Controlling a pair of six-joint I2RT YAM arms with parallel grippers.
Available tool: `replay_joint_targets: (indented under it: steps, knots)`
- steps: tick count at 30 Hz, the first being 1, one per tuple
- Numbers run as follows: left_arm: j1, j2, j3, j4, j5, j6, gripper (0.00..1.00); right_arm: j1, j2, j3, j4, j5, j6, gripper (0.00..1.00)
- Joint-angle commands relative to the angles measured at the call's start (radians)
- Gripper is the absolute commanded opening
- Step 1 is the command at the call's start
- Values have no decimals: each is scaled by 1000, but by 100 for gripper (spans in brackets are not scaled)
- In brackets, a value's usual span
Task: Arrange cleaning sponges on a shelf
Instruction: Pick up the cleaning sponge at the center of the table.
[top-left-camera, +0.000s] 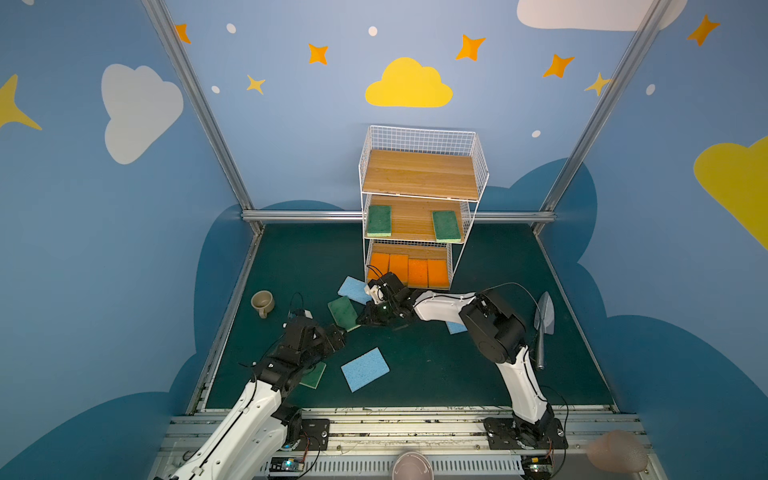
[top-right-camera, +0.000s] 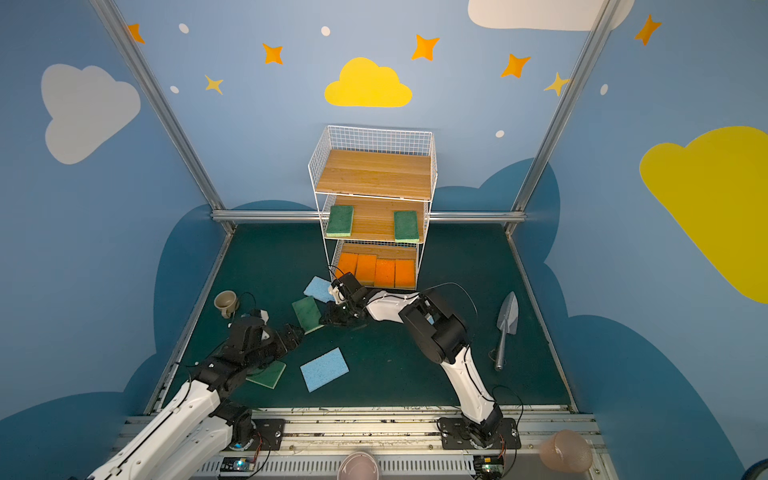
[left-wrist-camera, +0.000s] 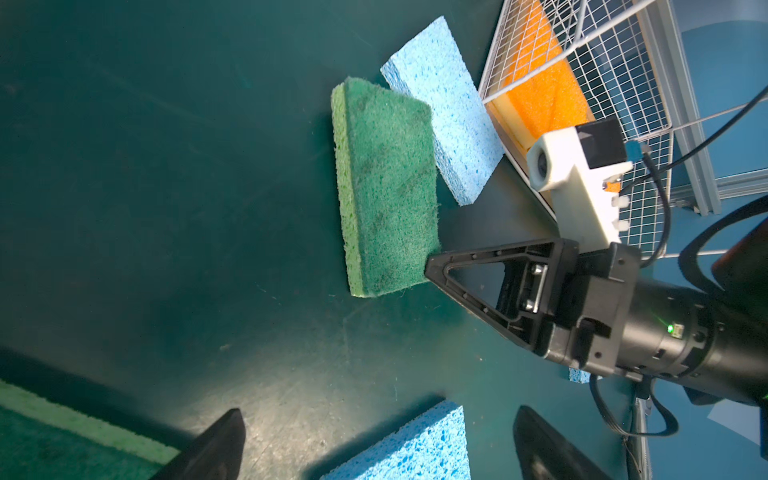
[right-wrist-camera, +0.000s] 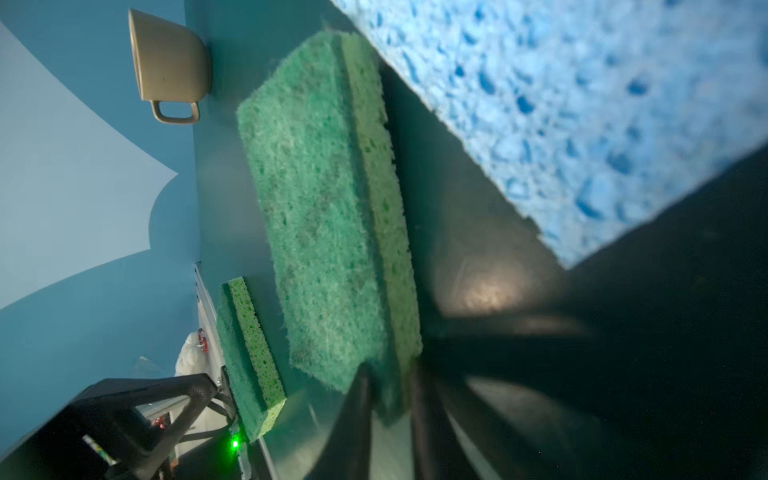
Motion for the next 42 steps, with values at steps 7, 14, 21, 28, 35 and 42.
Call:
replay_joint_targets:
  steps: [7,14,21,28,35,42]
  knots:
    - [5,-33,44,-58,5,9,100,4,-60,-41,3,36,-1,0]
    - [6,-47,105,-106,-3,37,100,3,-235,-140,-2,66,-19,0]
    - [8,-34,147,-125,-20,76,100,3,-514,-284,-51,164,-19,0]
    - [8,3,176,-106,-6,100,100,-8,-755,-401,-40,276,49,0]
    - [8,14,182,-101,9,123,100,-57,-891,-422,-48,373,67,0]
    - [6,14,177,-90,19,135,100,-141,-956,-487,102,435,23,0]
